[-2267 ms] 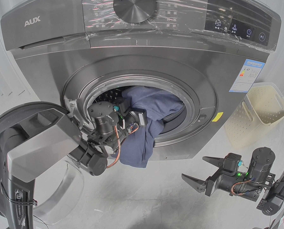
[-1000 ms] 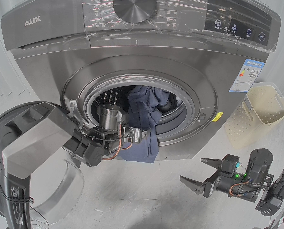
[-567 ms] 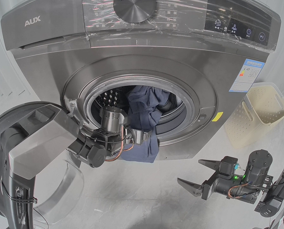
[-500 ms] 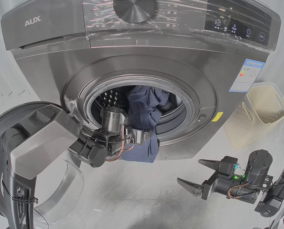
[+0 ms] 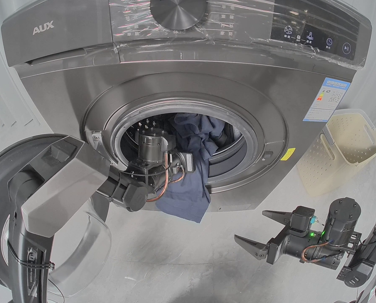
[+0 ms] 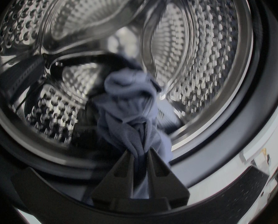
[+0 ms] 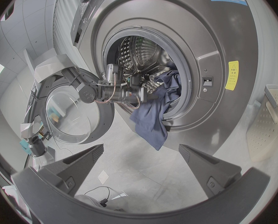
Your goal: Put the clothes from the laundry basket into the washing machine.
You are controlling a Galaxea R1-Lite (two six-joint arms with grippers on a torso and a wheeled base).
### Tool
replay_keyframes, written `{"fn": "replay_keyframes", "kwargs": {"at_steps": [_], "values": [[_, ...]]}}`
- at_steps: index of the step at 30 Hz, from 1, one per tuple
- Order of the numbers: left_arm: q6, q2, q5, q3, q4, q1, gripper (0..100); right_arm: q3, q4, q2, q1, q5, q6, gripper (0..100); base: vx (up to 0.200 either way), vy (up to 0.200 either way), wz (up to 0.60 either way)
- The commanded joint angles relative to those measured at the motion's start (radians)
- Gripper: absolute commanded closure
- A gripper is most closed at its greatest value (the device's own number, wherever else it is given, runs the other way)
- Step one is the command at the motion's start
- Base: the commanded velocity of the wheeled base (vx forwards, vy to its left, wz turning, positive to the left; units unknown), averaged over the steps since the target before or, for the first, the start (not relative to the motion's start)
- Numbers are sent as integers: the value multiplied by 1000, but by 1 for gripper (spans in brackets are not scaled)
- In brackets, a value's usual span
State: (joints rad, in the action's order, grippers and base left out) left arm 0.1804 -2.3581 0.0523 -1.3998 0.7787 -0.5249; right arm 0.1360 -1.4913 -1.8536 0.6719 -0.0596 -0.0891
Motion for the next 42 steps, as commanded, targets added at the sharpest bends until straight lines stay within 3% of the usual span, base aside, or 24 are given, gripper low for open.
{"fn": "replay_keyframes", "kwargs": {"at_steps": [1, 7, 13, 14, 24, 25, 32, 38, 39, 42], "values": [[48, -27, 26, -134, 74, 0, 100, 5, -3, 7, -5, 0, 0, 0, 0, 0, 0], [47, -113, 103, -280, 152, 9, 100, 2, -1, 8, -8, 0, 0, 0, 0, 0, 0], [50, -109, 110, -252, 149, 2, 100, 1, -1, 2, -9, -3, 0, 0, 0, 0, 0], [51, -105, 110, -237, 146, 0, 0, 1, -1, 1, -11, -5, 0, 0, 0, 0, 0], [42, -44, 95, -105, 53, -7, 0, -1, 0, 2, -6, -5, 0, 0, 0, 0, 0], [37, -43, 73, -88, 30, -10, 0, -1, 0, 1, 0, -3, 0, 0, 0, 0, 0], [22, -98, 27, -120, 27, -20, 0, -1, 0, 1, 0, -2, -1, 0, 0, 0, 0], [16, -158, 26, -182, 17, -15, 0, -1, 0, 1, 2, -2, -1, 0, 0, 0, 0], [16, -161, 26, -189, 14, -17, 100, -1, 0, -1, 2, -2, -1, 0, 0, 0, 0], [17, -173, 26, -212, 4, -17, 100, -1, 0, -1, 2, -2, -1, 0, 0, 0, 0]]}}
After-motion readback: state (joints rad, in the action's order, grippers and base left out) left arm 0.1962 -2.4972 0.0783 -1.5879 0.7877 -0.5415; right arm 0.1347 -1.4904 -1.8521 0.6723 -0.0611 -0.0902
